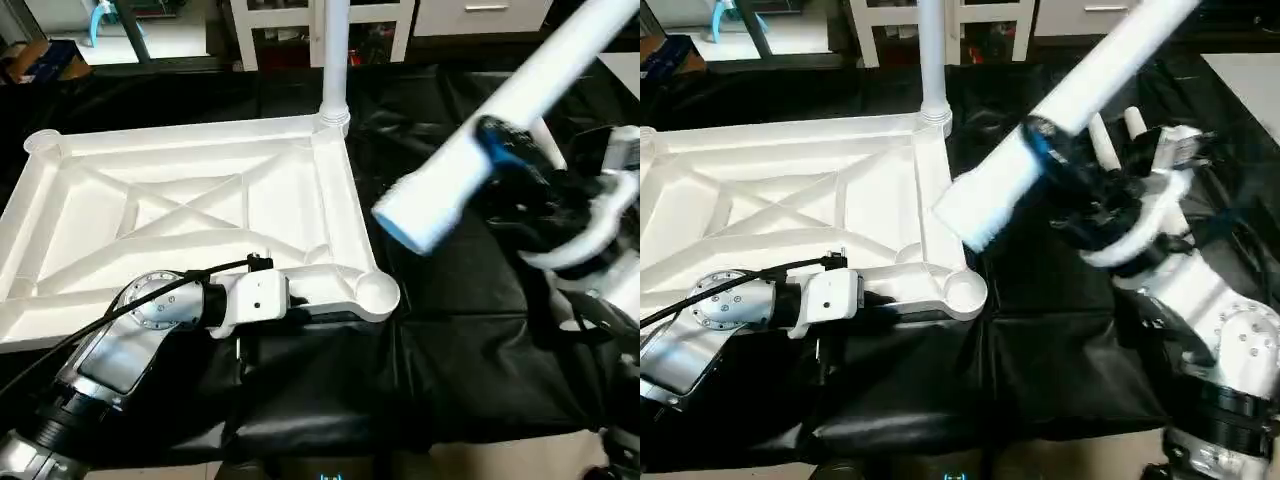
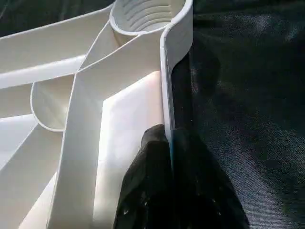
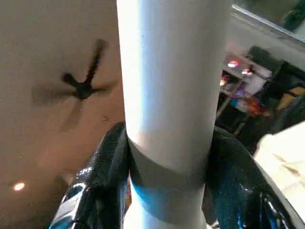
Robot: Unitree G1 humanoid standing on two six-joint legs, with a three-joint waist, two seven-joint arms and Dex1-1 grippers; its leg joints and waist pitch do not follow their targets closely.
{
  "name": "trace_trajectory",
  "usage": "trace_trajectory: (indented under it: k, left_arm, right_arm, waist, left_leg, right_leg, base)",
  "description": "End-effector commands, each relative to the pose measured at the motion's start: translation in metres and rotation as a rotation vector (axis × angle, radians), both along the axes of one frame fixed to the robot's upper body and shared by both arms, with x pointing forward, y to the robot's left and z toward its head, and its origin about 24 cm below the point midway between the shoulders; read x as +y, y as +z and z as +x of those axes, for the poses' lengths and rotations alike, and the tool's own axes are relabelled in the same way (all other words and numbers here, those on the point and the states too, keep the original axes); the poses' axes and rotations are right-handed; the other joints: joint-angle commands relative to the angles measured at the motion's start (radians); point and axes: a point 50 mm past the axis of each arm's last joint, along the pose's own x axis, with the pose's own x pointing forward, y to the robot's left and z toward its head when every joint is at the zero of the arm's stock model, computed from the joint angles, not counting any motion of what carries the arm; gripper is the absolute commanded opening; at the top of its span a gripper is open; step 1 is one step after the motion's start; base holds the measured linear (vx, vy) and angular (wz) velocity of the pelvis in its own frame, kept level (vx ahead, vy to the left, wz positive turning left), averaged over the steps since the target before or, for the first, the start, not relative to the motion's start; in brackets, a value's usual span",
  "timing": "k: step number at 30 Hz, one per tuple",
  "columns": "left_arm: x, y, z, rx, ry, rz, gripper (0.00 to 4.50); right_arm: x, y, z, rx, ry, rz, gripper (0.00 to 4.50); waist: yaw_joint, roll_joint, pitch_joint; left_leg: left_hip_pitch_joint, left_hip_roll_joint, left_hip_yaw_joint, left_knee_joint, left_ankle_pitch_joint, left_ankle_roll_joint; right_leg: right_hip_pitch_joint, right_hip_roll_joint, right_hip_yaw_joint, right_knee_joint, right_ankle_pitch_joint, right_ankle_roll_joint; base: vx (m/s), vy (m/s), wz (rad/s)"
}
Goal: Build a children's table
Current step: Pick table leg
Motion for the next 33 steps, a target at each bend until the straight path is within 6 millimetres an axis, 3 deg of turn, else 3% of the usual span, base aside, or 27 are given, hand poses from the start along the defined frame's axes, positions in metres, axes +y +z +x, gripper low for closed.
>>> trace_trajectory:
  k: [1, 6, 13, 20, 25, 27, 28, 29, 30, 31, 33]
  left_arm:
    - [0.009, -0.019, -0.003, 0.061, 0.047, 0.073, 0.02]
    - [0.009, -0.02, -0.003, 0.061, 0.047, 0.075, 0.02]
    - [0.009, -0.019, -0.003, 0.058, 0.046, 0.077, 0.02]
    - [0.01, -0.02, -0.003, 0.056, 0.045, 0.082, 0.02]
    - [0.01, -0.019, -0.002, 0.051, 0.046, 0.084, 0.02]
    - [0.011, -0.019, -0.002, 0.049, 0.046, 0.084, 0.02]
    - [0.01, -0.019, -0.002, 0.047, 0.046, 0.084, 0.02]
    - [0.01, -0.019, -0.002, 0.047, 0.046, 0.084, 0.02]
    - [0.01, -0.018, -0.002, 0.047, 0.045, 0.084, 0.02]
    - [0.01, -0.018, -0.002, 0.047, 0.044, 0.083, 0.02]
    - [0.009, -0.018, -0.002, 0.048, 0.043, 0.082, 0.02]
  right_arm:
    - [-0.001, 0.011, -0.012, -0.086, 0.051, 0.028, 1.87]
    - [0.0, 0.017, -0.028, -0.175, 0.14, 0.045, 1.87]
    - [-0.003, 0.018, -0.032, -0.202, 0.17, 0.078, 1.87]
    - [-0.003, 0.018, -0.035, -0.22, 0.177, 0.09, 1.87]
    - [0.006, 0.018, -0.017, -0.186, -0.018, -0.033, 1.87]
    - [0.01, 0.012, 0.005, -0.095, -0.197, -0.154, 1.87]
    - [0.01, 0.006, 0.027, 0.029, -0.371, -0.229, 1.87]
    - [0.01, 0.006, 0.027, 0.029, -0.371, -0.229, 1.87]
    - [0.01, 0.006, 0.031, 0.072, -0.395, -0.217, 1.87]
    - [0.011, 0.009, 0.031, 0.082, -0.384, -0.186, 1.87]
    - [0.014, 0.019, 0.025, 0.074, -0.32, -0.109, 1.87]
  waist:
    - [0.0, -0.015, -0.045]
    - [0.001, -0.015, -0.043]
    - [0.001, -0.013, -0.041]
    - [0.003, -0.014, -0.044]
    - [0.001, -0.012, -0.044]
    - [-0.001, -0.011, -0.043]
    - [-0.001, -0.01, -0.045]
    - [-0.003, -0.009, -0.044]
    - [-0.005, -0.011, -0.045]
    - [-0.003, -0.007, -0.046]
    - [-0.001, -0.009, -0.048]
  left_leg:
    - [0.011, 0.017, -0.007, -0.07, -0.259, 0.02]
    - [0.011, 0.018, -0.008, -0.072, -0.259, 0.024]
    - [0.011, 0.019, -0.012, -0.076, -0.29, 0.012]
    - [0.01, 0.019, -0.011, -0.076, -0.266, 0.019]
    - [0.011, 0.019, -0.009, -0.079, -0.268, -0.004]
    - [0.011, 0.018, -0.009, -0.08, -0.276, -0.024]
    - [0.013, 0.016, -0.009, -0.08, -0.28, -0.029]
    - [0.014, 0.017, -0.01, -0.08, -0.27, -0.039]
    - [0.013, 0.014, -0.009, -0.081, -0.284, -0.044]
    - [0.021, 0.016, -0.006, -0.078, -0.283, -0.041]
    - [0.021, 0.017, -0.004, -0.076, -0.257, -0.029]
  right_leg:
    - [0.038, -0.024, 0.019, -0.083, -0.416, -0.117]
    - [0.036, -0.025, 0.019, -0.085, -0.433, -0.114]
    - [0.031, -0.028, 0.02, -0.093, -0.512, -0.092]
    - [0.033, -0.027, 0.019, -0.091, -0.467, -0.105]
    - [0.028, -0.025, 0.018, -0.09, -0.479, -0.095]
    - [0.024, -0.026, 0.018, -0.091, -0.499, -0.086]
    - [0.025, -0.027, 0.019, -0.091, -0.502, -0.081]
    - [0.021, -0.027, 0.02, -0.09, -0.498, -0.079]
    - [0.024, -0.026, 0.019, -0.091, -0.502, -0.079]
    - [0.02, -0.024, 0.022, -0.091, -0.476, -0.076]
    - [0.025, -0.019, 0.022, -0.083, -0.383, -0.083]
  base:
    - [0.0, 0.0, 0.0]
    - [0.0, 0.0, 0.0]
    - [0.0, 0.0, 0.0]
    - [0.0, 0.0, 0.0]
    - [0.0, 0.0, 0.0]
    - [0.0, 0.0, 0.0]
    - [0.0, 0.0, 0.0]
    - [0.0, 0.0, 0.0]
    - [0.0, 0.0, 0.0]
    - [0.0, 0.0, 0.0]
    - [0.0, 0.0, 0.0]
